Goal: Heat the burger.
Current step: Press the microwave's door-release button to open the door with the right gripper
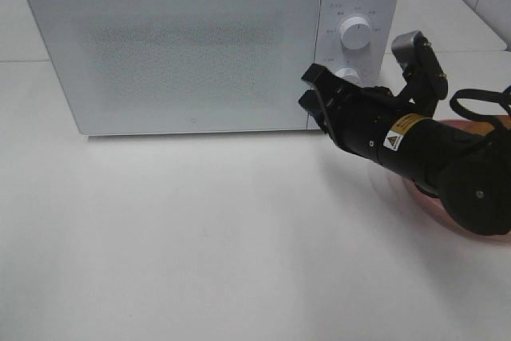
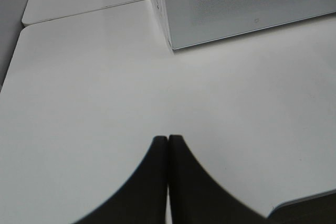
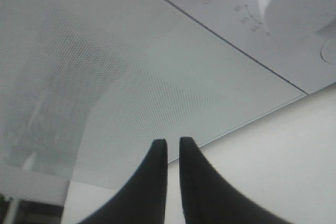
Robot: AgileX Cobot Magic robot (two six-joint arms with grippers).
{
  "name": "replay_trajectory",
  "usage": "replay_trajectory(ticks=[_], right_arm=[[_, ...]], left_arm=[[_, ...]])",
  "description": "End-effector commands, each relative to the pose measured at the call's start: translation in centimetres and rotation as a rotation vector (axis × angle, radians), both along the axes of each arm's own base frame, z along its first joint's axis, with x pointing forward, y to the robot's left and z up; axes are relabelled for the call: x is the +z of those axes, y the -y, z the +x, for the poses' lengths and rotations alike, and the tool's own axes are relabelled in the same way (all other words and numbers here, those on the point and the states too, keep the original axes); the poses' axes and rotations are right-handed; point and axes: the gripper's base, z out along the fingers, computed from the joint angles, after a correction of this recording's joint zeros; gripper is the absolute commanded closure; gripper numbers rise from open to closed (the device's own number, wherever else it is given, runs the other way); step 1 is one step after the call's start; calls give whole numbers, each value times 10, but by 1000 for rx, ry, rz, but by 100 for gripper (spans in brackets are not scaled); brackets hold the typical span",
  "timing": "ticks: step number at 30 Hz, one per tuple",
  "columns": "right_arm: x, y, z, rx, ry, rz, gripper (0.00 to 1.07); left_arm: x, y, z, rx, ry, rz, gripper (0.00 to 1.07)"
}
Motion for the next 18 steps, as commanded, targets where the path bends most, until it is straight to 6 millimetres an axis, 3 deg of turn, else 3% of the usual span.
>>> replay_trajectory(ticks=[1,8,18], right_arm=[[2,3,3,-102,-51,140,99],[0,13,7,-286,-149,323,99],[-3,21,11,-448,-224,397,99]], left_arm=[[1,0,-3,-1,34,-6,106],[1,0,-3,-1,34,-6,106],[1,0,-3,-1,34,-6,106]])
